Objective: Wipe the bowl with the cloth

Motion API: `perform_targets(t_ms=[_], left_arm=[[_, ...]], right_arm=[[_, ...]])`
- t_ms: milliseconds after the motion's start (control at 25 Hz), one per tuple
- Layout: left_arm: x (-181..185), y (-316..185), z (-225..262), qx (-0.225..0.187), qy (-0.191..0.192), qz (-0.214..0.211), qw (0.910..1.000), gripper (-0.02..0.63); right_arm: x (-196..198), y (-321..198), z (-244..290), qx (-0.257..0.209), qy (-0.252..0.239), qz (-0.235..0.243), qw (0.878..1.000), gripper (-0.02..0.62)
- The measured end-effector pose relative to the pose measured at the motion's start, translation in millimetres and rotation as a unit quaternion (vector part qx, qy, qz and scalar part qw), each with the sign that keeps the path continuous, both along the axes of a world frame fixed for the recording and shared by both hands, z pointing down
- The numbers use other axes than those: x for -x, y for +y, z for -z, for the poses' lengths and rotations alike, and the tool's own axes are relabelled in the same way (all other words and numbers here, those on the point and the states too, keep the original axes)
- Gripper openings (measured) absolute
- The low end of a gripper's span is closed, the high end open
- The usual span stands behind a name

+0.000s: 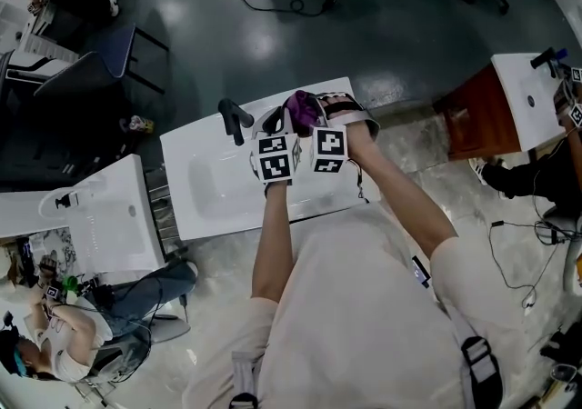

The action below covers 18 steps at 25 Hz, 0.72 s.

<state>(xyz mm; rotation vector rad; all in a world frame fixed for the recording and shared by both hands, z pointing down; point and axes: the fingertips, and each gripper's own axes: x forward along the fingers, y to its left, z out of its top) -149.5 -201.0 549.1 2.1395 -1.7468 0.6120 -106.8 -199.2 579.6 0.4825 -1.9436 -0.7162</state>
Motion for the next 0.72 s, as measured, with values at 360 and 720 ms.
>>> perform_targets(t_ms=[360,720], left_arm=[[-5.1,-9.4,12.3,-0.005,-0.011,-0.022,0.9997,0.021],[-8.3,-13.2,15.8,-0.004,0.006,-0.036,0.9993,0.028]], right_arm=[[2.2,27.3,-6.5,0.003,0.049,0.051,0.998,0.124],[17.9,38.3,2.2,0.028,0.003,0.068,0.997,0.123]])
